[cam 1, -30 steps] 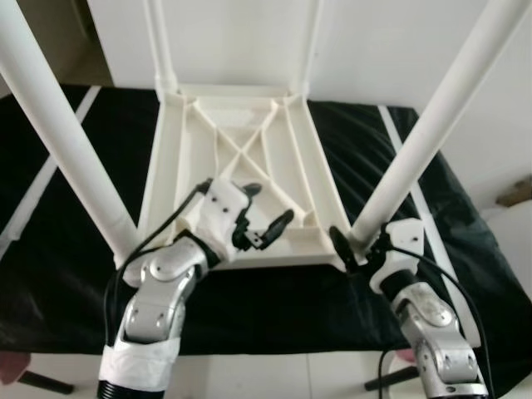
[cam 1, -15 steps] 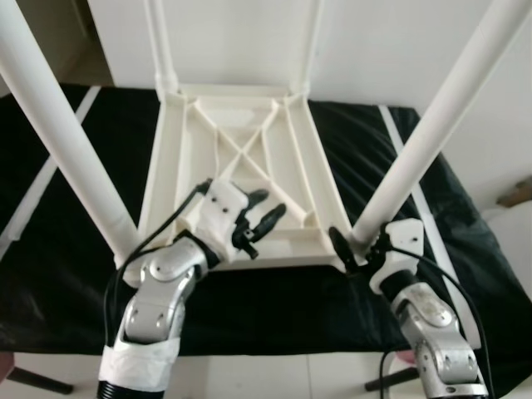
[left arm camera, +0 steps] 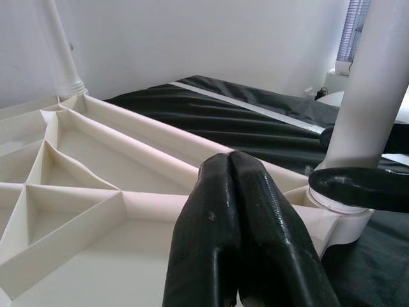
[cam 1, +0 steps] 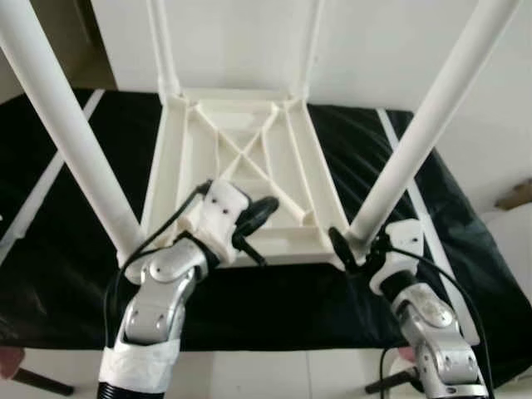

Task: Building children table

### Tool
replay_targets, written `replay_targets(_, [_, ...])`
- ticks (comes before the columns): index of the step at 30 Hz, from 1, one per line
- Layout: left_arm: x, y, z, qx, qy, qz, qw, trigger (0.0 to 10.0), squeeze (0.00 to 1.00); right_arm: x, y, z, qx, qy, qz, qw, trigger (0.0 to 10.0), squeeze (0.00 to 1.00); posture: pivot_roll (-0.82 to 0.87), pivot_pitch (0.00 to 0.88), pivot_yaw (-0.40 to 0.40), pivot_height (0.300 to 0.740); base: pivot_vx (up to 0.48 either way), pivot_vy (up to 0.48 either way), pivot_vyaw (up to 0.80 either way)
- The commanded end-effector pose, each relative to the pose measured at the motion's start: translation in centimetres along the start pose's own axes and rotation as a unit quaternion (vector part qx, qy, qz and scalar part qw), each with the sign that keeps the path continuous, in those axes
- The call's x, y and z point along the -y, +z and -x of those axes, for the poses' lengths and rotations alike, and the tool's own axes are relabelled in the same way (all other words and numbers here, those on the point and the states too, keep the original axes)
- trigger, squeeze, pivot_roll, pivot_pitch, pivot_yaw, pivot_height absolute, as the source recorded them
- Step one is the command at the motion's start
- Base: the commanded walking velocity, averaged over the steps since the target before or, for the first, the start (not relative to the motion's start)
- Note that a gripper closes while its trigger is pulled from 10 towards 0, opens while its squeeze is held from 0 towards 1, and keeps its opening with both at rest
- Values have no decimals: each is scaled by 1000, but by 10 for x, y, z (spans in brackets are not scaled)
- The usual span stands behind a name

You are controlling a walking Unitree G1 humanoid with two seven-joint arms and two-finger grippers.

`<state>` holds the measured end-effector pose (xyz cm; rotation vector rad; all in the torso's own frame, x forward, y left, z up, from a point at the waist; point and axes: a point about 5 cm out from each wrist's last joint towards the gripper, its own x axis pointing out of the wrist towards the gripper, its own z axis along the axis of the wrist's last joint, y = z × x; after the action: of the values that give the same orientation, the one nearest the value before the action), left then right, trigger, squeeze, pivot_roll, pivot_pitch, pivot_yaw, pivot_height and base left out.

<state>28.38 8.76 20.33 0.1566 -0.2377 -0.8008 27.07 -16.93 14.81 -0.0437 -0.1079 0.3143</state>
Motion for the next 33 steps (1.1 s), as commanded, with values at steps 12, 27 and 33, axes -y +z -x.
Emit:
replay_targets(12, [-5,1,-1,1,49,1,999,8549,0,-1,-2,-1,-5,7,-1,1000,10000,0,-72,132,-56,740,0,0,0])
replay_targets(27, [-6,1,-1,3,47,11,999,10000,1000,0,-2,-3,-3,9,-2,1000,10000,0,-70,125,-58,740,0,0,0])
replay_targets(33, [-6,1,0,5,46,14,999,10000,1000,0,-2,-3,-3,9,-2,1000,10000,0,-70,126,-56,740,0,0,0])
